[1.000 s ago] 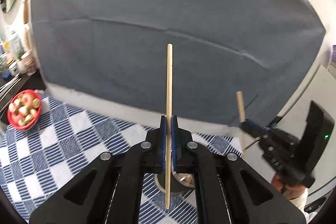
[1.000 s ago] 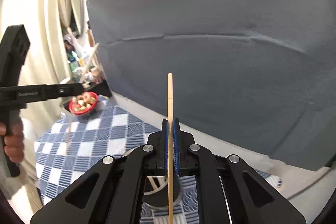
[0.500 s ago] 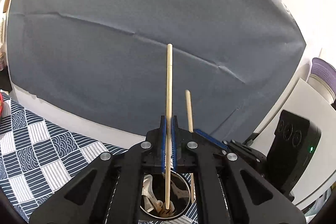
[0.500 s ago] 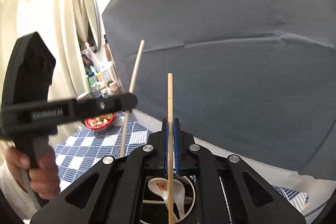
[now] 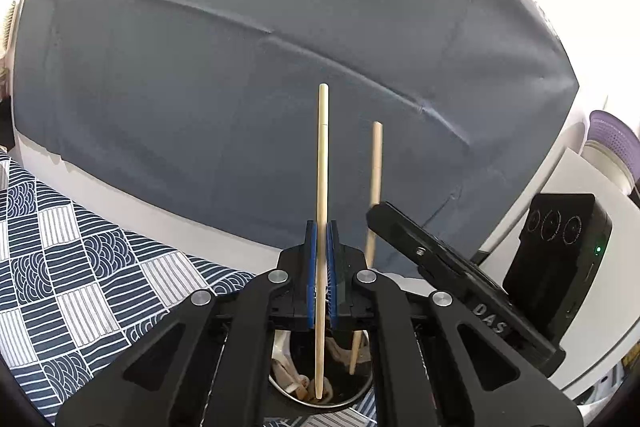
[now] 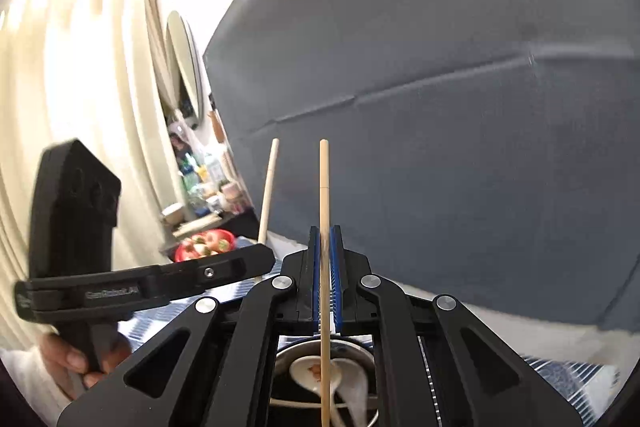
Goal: Organize utensils
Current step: 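Lower the chopstick into the black cup and open the right gripper while the left gripper drops its chopstick in, then move both grippers back toward the remaining chopsticks on the cloth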
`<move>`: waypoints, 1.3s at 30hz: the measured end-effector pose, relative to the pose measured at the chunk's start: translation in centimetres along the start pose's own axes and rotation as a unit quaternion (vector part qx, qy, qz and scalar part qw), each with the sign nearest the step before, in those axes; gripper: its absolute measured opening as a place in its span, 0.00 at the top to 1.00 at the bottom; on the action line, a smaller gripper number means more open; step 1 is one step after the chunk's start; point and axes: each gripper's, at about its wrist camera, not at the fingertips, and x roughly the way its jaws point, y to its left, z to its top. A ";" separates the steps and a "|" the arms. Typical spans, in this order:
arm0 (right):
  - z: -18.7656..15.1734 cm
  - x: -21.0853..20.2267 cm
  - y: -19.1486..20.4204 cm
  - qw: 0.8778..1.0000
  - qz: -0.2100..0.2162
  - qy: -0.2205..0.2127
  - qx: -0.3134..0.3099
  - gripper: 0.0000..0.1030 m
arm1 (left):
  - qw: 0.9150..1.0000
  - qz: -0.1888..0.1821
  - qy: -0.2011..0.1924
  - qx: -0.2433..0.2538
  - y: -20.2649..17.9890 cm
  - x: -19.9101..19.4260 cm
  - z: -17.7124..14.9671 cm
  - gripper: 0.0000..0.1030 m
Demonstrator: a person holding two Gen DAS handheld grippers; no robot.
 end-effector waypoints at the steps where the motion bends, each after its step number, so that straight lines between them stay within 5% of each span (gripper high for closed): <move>1: -0.3 -0.1 -0.2 1.000 0.003 0.000 0.002 0.95 | 1.000 0.002 0.000 -0.001 0.1 0.1 -0.1 0.95; 11: -1.8 -0.3 0.2 0.999 -0.005 0.036 -0.027 0.94 | 1.000 0.014 0.012 0.018 -0.4 0.0 -2.8 0.95; 13: -1.9 -0.7 0.0 0.999 -0.016 0.039 -0.024 0.90 | 1.000 0.027 0.003 0.011 0.0 -1.1 -3.0 0.89; 14: -1.9 -1.0 -0.2 0.999 -0.022 0.038 -0.022 0.71 | 0.999 0.030 -0.002 0.011 0.1 -1.7 -2.9 0.70; 15: -2.0 -1.5 -0.4 0.999 -0.033 0.035 -0.018 0.37 | 0.999 0.037 -0.006 0.009 0.4 -2.5 -2.8 0.39; 16: -1.9 -1.9 -0.6 0.998 -0.044 0.032 -0.016 0.22 | 0.998 0.054 -0.012 0.006 0.7 -3.3 -2.7 0.27; 20: -1.4 -3.8 -0.6 0.997 -0.067 0.024 -0.029 0.12 | 0.994 0.109 -0.029 -0.003 2.2 -6.7 -2.0 0.06; 26: -1.7 -4.1 1.0 0.991 -0.101 0.054 -0.073 0.09 | 0.983 0.181 0.013 -0.032 5.2 -9.9 -1.7 0.06; 39: -7.3 -1.8 7.8 0.965 -0.063 0.214 -0.142 0.08 | 0.952 0.272 0.131 -0.053 9.7 -13.4 -7.6 0.06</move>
